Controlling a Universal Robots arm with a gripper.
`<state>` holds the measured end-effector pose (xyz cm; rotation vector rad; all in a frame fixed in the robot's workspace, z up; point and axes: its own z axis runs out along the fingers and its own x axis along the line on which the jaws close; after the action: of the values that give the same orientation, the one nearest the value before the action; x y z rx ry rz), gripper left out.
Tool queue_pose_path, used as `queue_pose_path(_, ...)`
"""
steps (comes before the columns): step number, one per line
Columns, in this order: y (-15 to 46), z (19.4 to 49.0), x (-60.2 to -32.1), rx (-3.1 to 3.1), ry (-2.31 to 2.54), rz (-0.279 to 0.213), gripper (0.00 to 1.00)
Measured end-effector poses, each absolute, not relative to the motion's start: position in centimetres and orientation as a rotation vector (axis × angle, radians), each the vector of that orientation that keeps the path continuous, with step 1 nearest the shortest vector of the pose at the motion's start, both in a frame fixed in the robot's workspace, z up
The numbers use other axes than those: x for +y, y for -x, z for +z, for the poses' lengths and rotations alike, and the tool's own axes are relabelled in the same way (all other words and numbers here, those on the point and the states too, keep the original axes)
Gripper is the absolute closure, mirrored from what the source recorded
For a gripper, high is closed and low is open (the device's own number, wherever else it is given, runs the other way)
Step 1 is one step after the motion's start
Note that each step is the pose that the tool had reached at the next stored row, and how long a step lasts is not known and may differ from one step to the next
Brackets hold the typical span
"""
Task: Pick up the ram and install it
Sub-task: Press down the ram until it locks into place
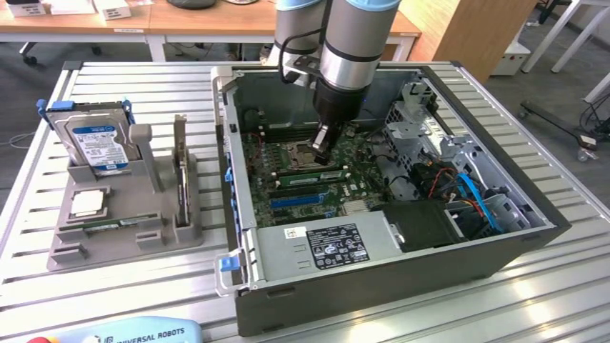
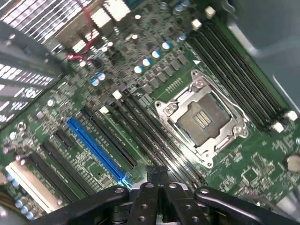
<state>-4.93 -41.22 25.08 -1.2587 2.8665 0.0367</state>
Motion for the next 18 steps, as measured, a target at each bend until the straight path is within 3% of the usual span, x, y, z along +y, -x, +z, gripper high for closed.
queue_pose_path(18, 4.93, 25.03, -41.22, 3.027, 0.783, 0.033, 0.9)
